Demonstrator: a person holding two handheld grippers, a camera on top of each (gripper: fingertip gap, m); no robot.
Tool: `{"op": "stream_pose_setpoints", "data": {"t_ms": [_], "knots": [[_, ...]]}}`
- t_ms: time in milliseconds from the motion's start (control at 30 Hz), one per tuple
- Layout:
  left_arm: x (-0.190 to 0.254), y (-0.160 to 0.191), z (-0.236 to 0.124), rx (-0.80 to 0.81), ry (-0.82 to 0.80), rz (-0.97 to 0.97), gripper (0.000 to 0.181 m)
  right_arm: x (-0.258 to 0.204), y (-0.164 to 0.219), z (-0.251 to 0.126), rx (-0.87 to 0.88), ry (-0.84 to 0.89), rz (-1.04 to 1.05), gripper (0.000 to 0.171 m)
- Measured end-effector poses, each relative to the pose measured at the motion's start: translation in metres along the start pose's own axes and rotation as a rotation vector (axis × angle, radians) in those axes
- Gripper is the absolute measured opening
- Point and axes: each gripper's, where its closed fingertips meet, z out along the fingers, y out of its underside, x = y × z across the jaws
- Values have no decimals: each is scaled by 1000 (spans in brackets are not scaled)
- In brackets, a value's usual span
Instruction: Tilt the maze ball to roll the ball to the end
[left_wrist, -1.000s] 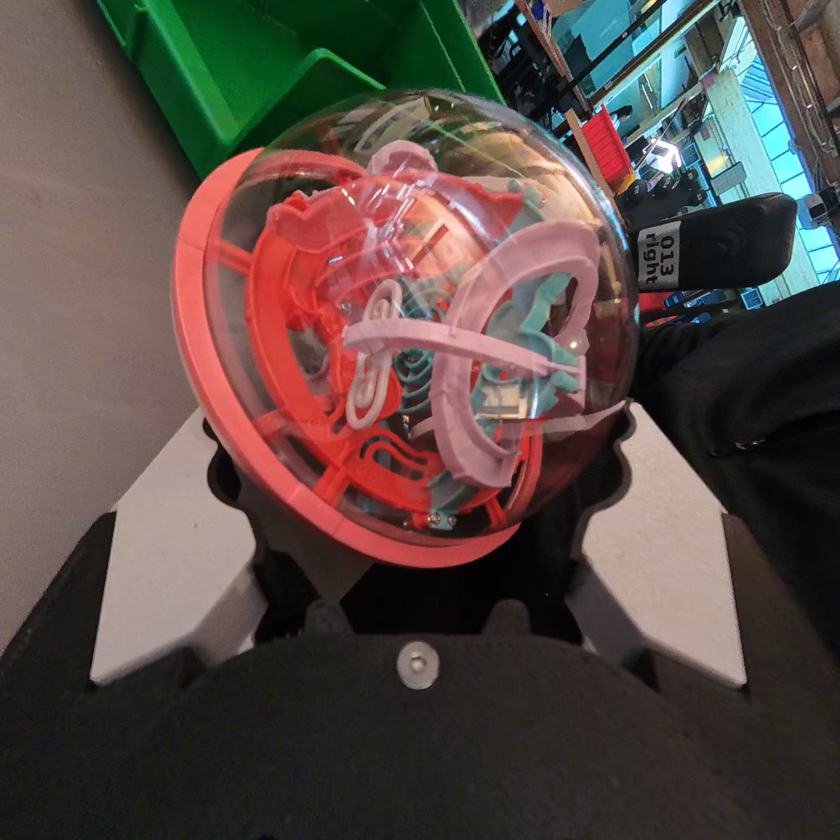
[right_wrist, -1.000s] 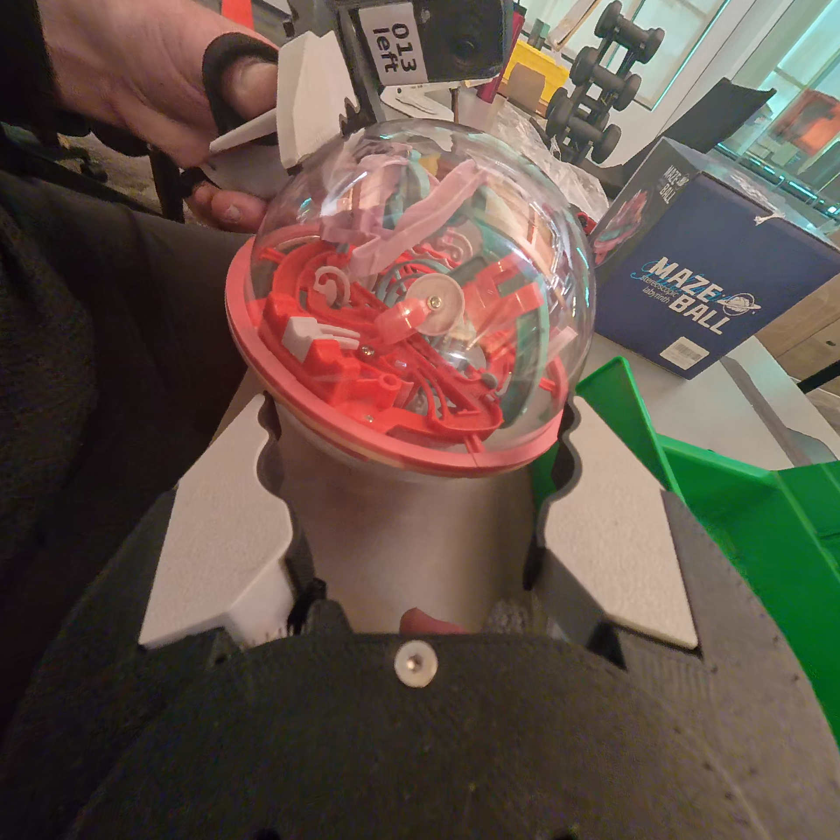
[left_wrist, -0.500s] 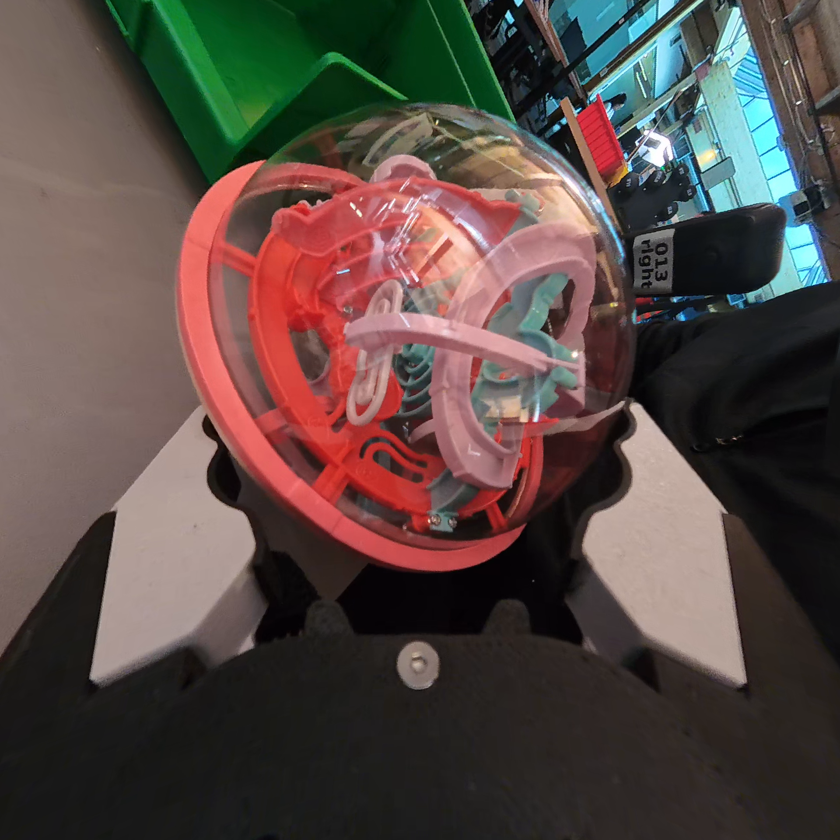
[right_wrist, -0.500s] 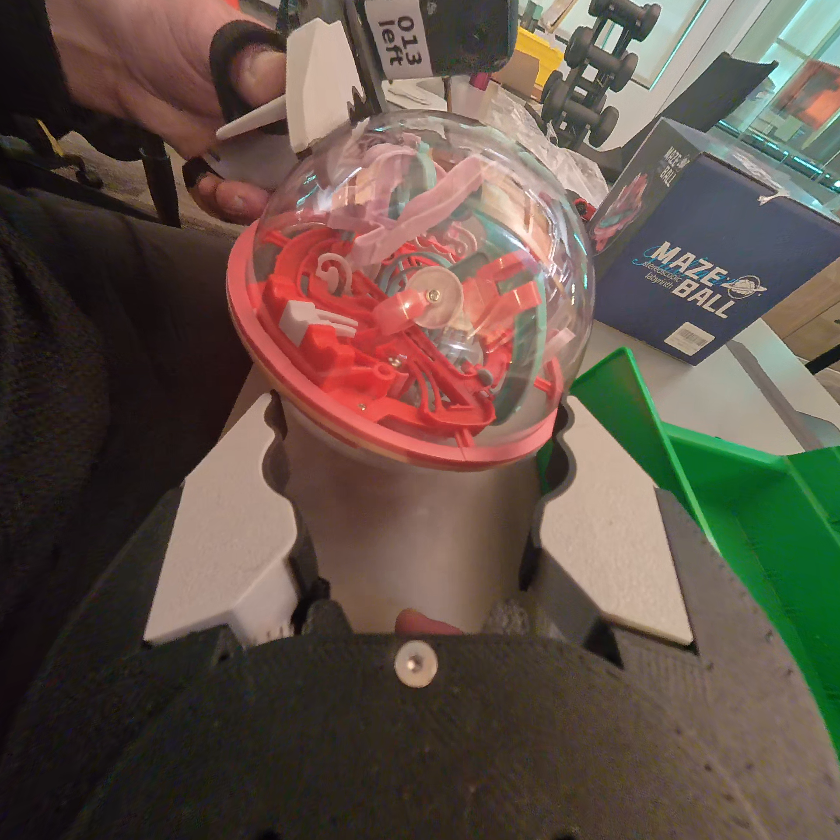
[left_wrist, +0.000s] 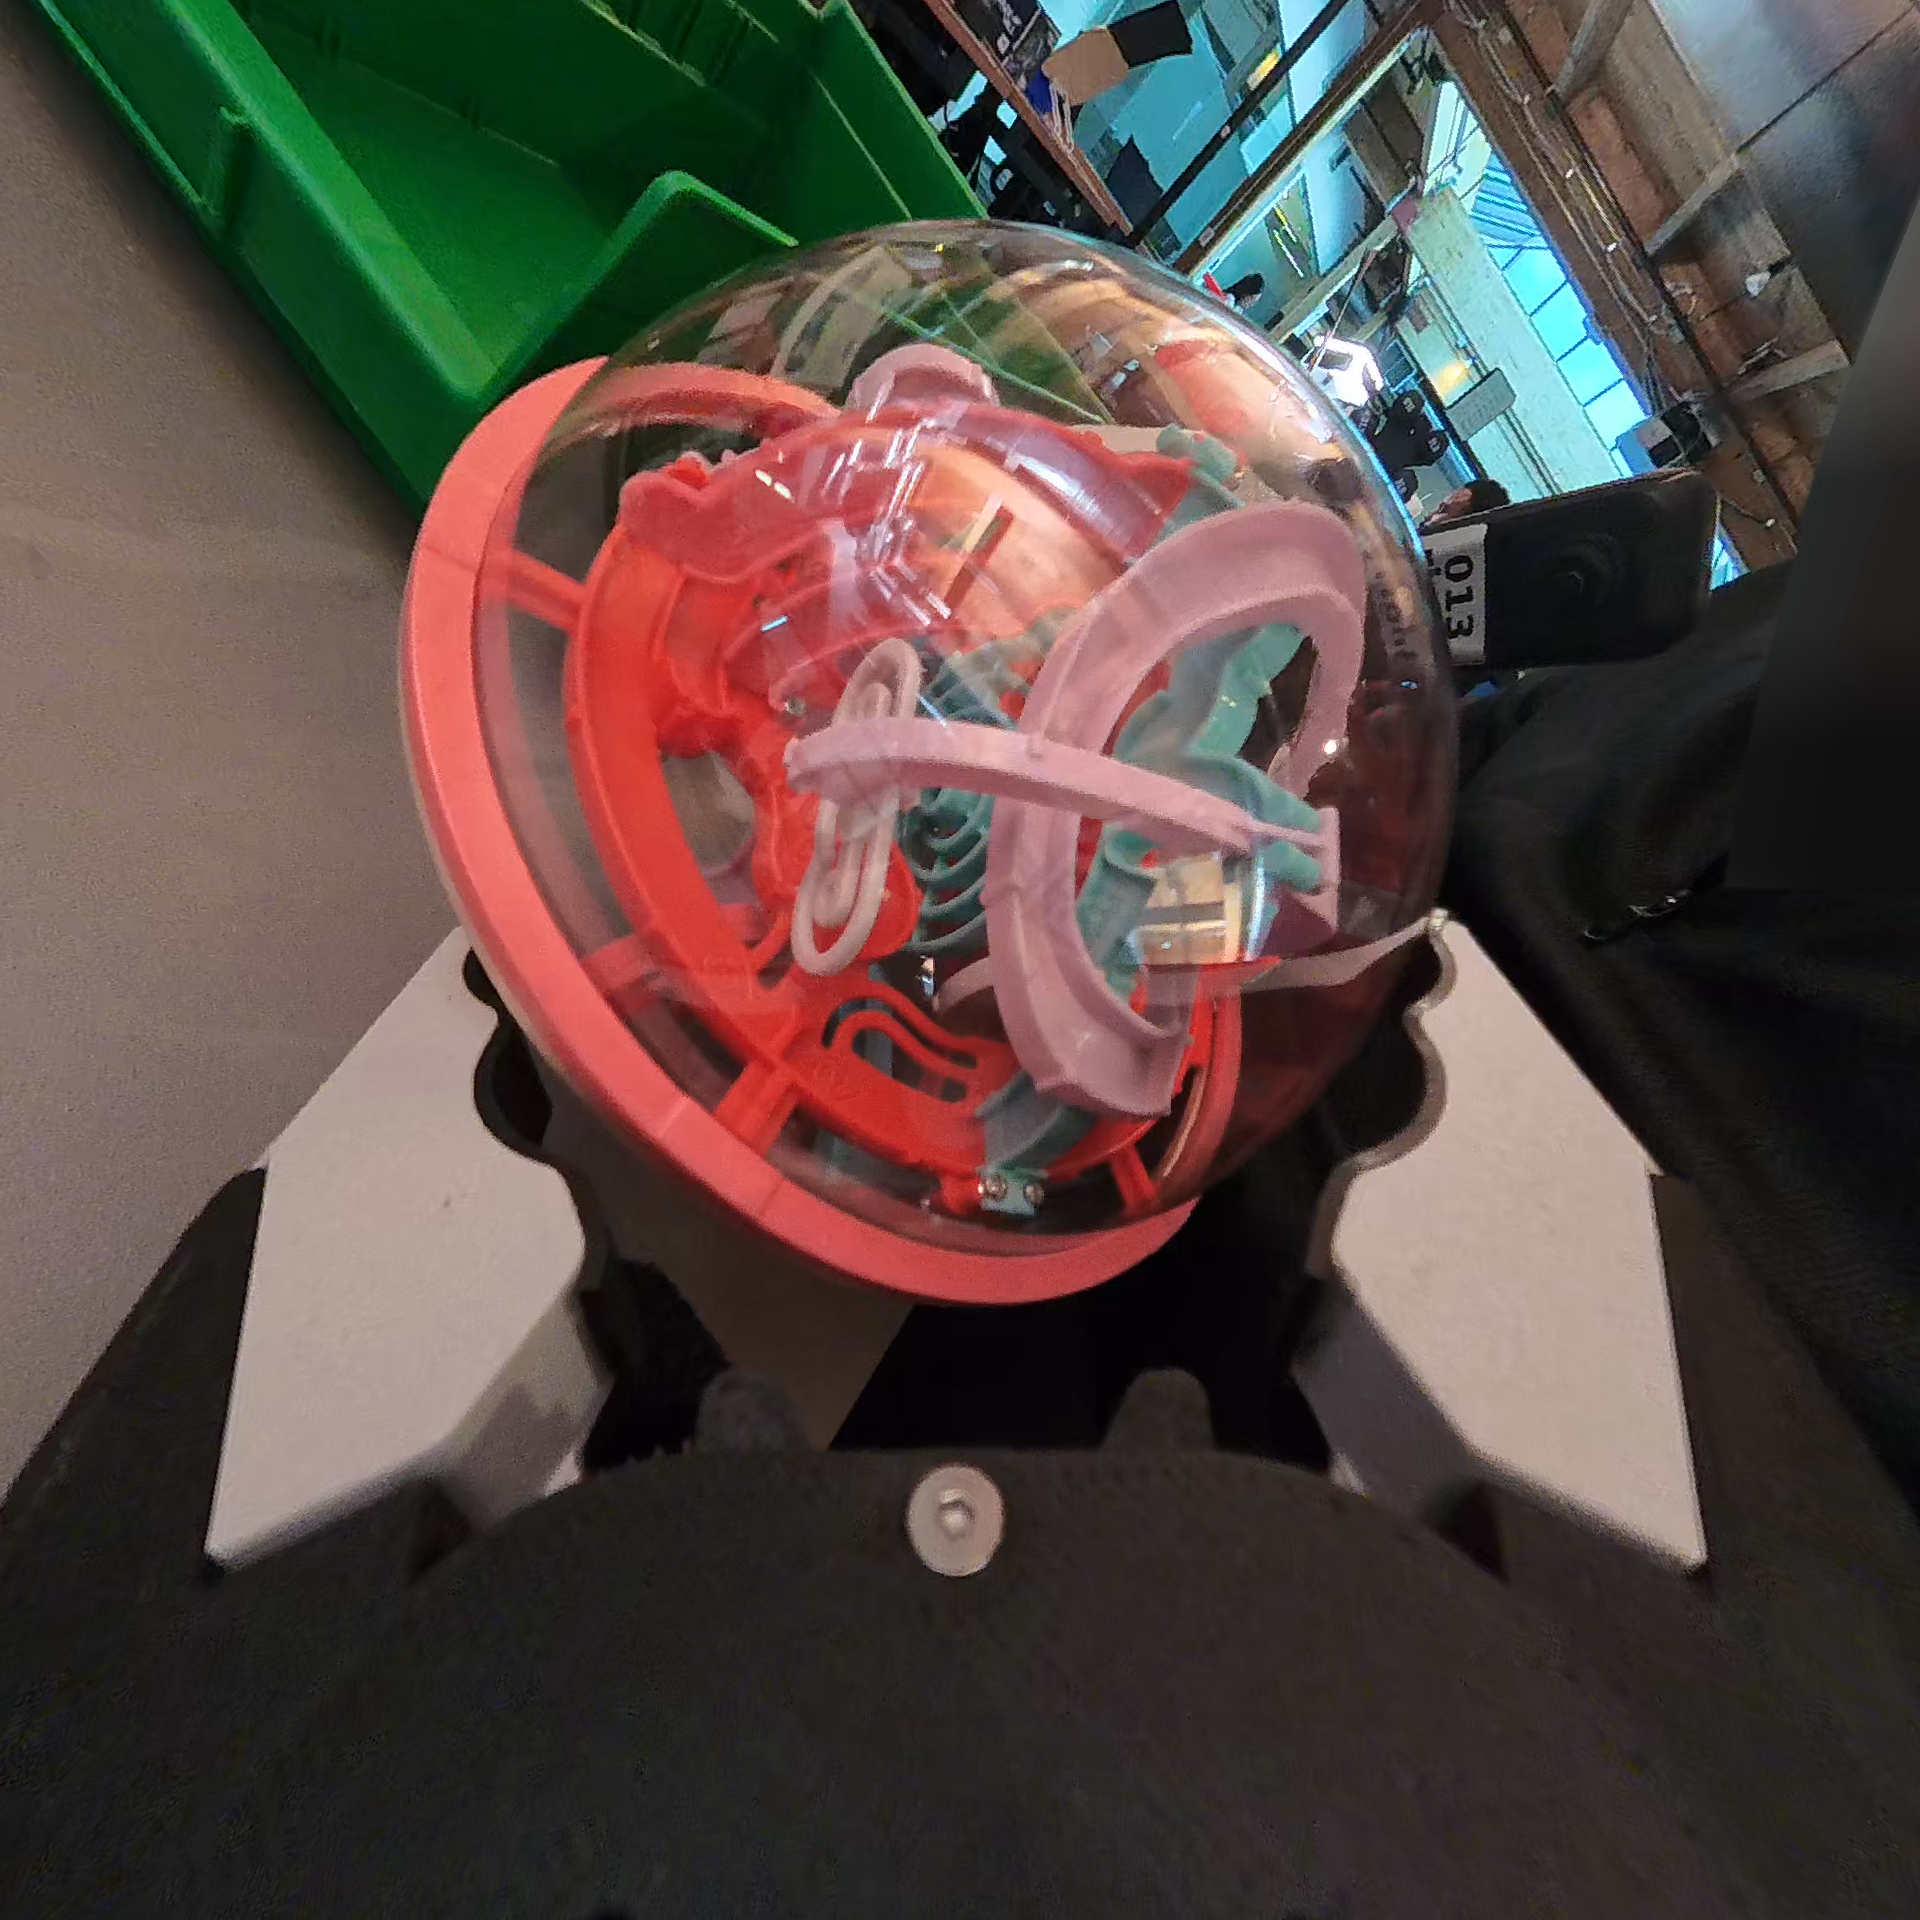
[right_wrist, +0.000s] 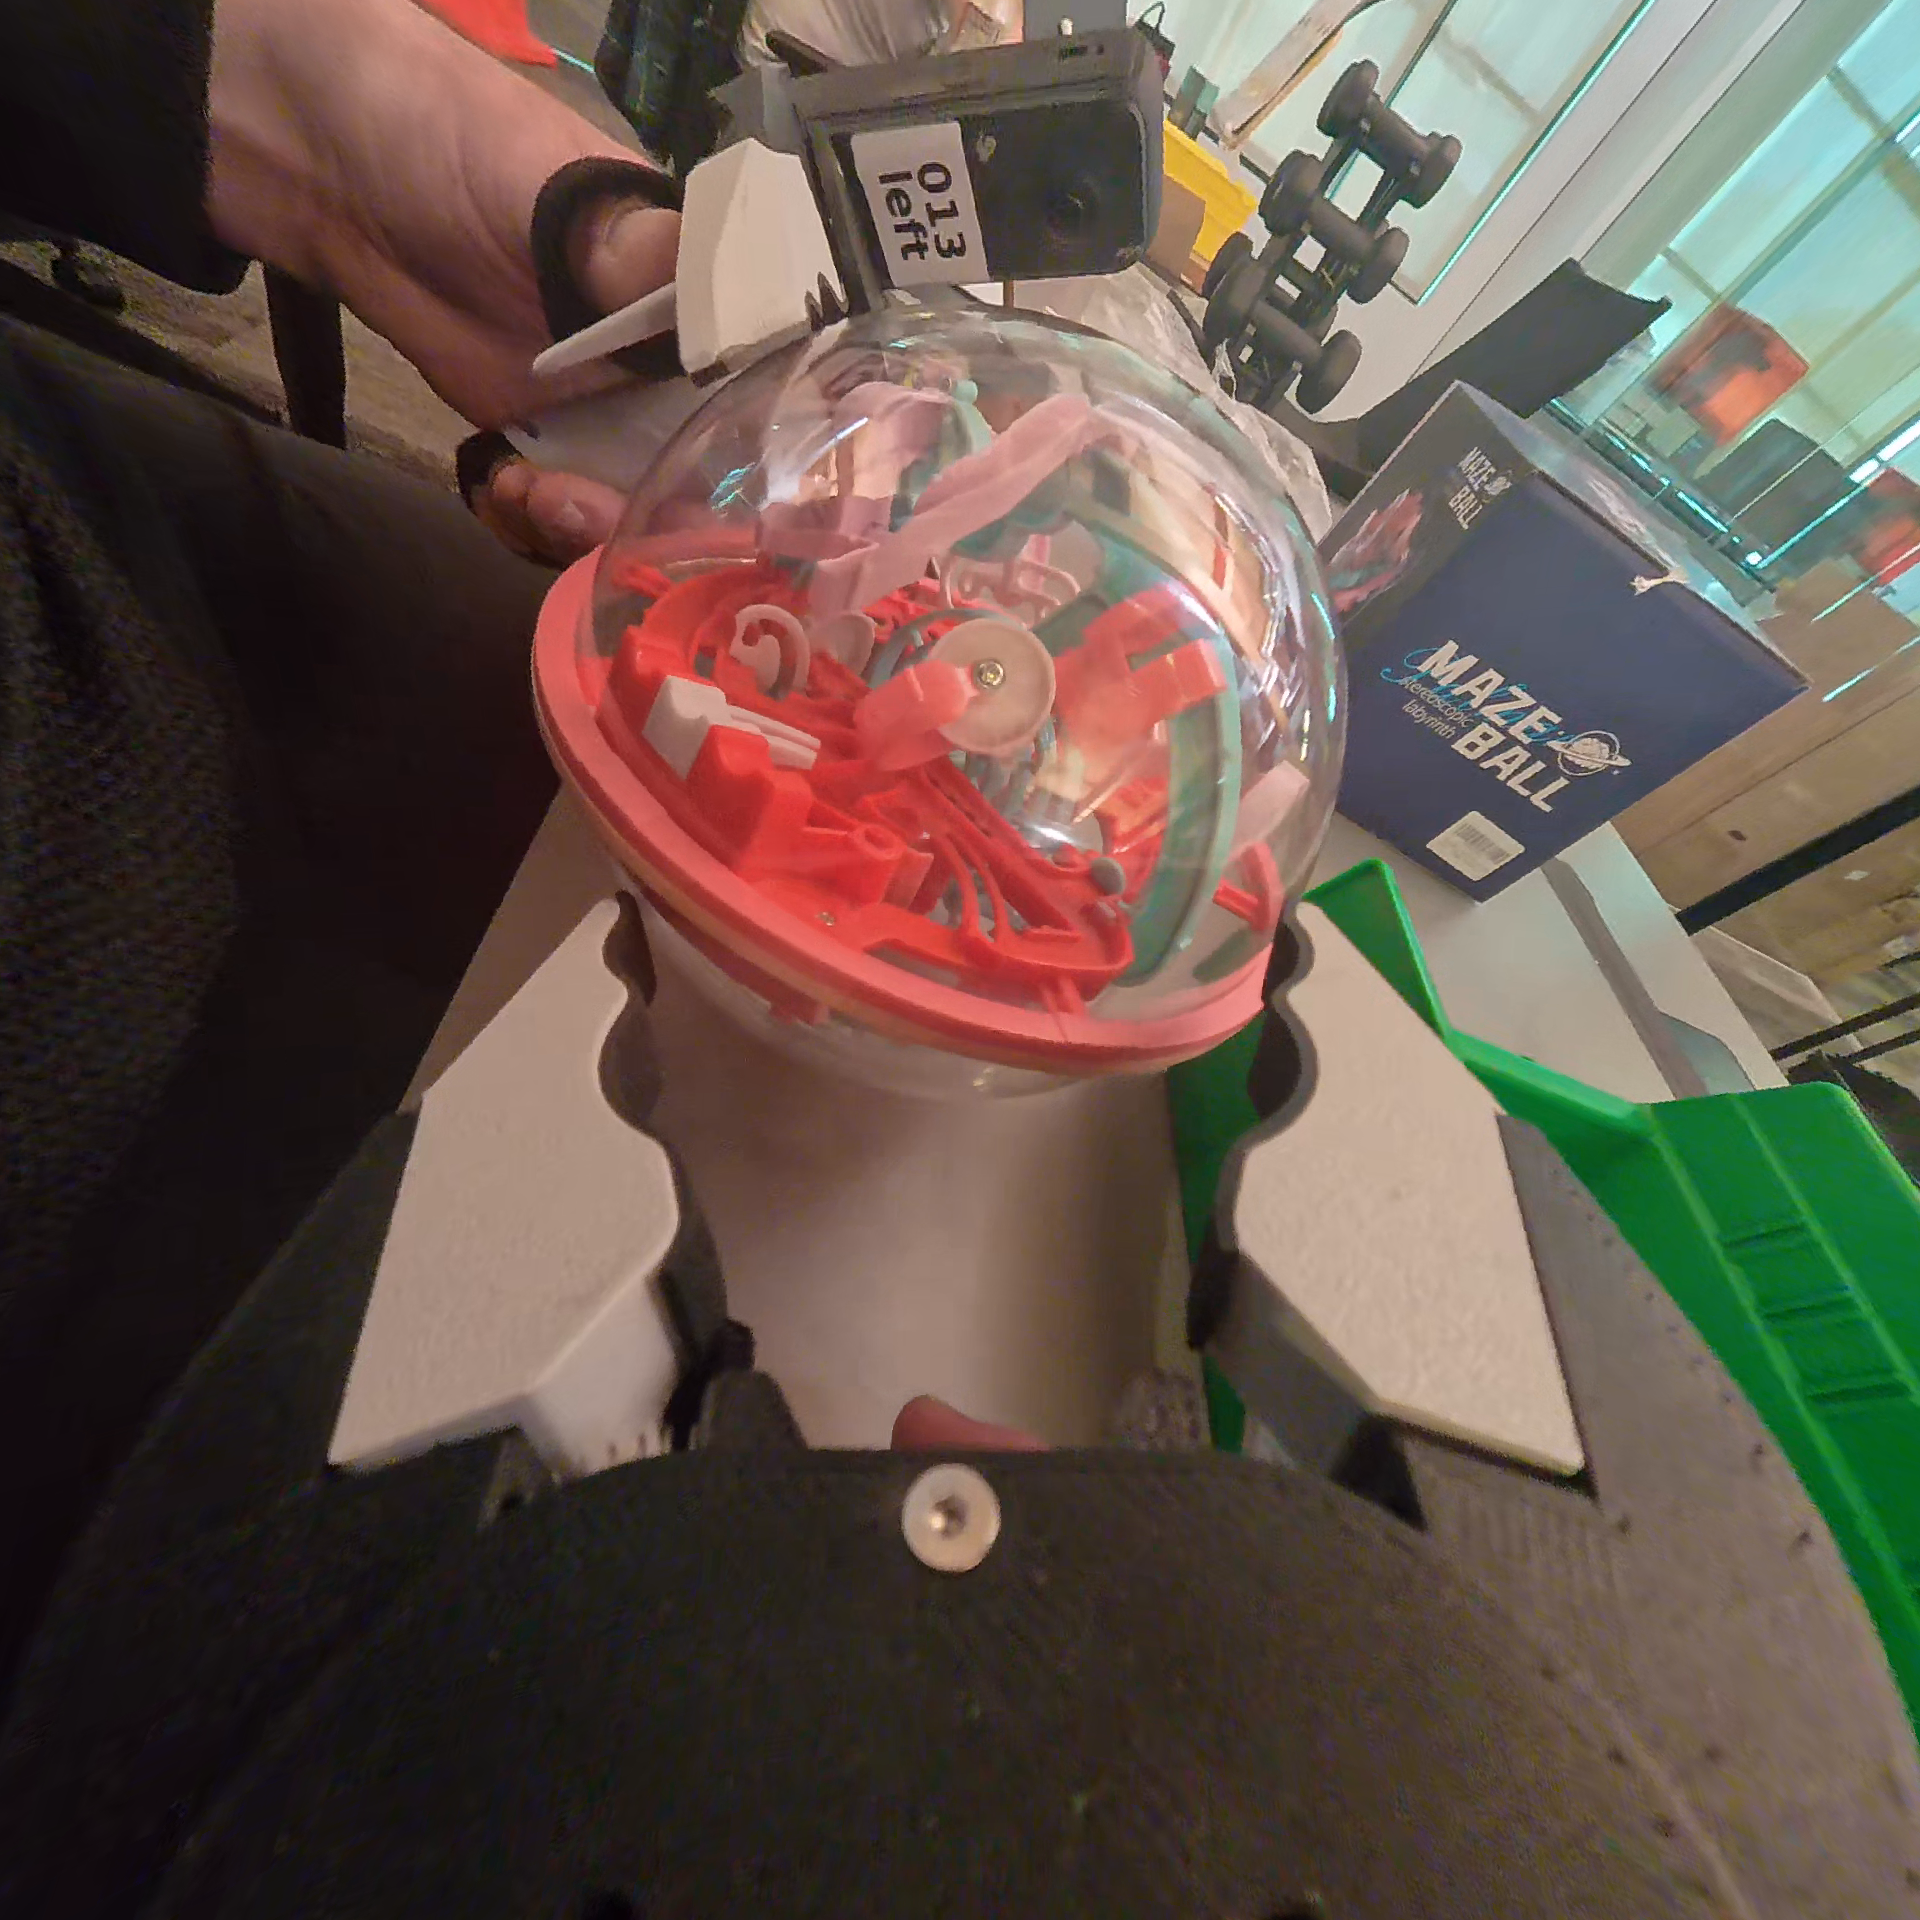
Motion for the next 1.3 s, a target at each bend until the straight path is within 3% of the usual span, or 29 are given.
{"op": "stream_pose_setpoints", "data": {"t_ms": [500,933,1100,1300], "knots": [[0,3,2,8,-24,100,157,-2,-5,-4,56,-36,4,117],[-3,-6,-2,61,26,14,157,-2,-7,-5,75,-91,103,115],[-9,-12,-22,130,89,-48,145,-6,-14,-5,91,-101,94,110],[-11,-12,-32,98,78,-26,140,-10,-15,-4,87,-105,73,108]]}}
